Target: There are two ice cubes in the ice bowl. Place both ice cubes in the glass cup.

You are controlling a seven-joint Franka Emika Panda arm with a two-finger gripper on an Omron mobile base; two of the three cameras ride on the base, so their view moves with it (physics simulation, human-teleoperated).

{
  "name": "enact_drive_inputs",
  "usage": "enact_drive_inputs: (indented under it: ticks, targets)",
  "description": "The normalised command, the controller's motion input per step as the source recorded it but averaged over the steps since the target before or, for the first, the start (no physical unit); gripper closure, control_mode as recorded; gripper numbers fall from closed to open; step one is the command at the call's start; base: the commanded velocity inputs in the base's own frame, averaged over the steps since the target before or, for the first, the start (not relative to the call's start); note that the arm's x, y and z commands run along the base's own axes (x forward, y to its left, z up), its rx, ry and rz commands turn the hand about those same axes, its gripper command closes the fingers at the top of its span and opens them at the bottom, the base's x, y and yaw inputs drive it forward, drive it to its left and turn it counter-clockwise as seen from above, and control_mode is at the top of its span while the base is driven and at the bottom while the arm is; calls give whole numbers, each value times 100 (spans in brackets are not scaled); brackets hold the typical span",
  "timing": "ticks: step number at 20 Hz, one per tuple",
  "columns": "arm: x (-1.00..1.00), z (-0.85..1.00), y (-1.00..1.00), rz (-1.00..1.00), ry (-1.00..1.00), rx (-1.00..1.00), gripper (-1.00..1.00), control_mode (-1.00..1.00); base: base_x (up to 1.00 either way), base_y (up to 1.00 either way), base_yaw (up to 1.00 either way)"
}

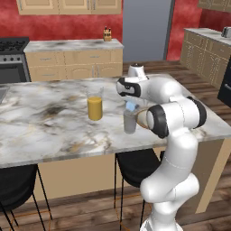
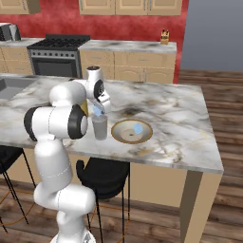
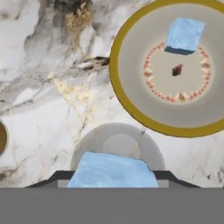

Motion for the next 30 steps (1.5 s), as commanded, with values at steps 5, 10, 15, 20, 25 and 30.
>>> enact_drive_inputs:
  ticks: [5,10,15,20,25,30]
  targets:
    - [0,-27,4,0,9,2,100,-100,0,0,0]
    - [0,-19,0,0,5,0,100,-100,0,0,0]
    - [0,-7,0,0,0,0,100,-100,0,0,0]
    - [6,0,0,0,0,0,100,-100,0,0,0]
    - [12,-2,0,0,0,0,100,-100,0,0,0]
    - [7,-19,0,0,2,0,100,-100,0,0,0]
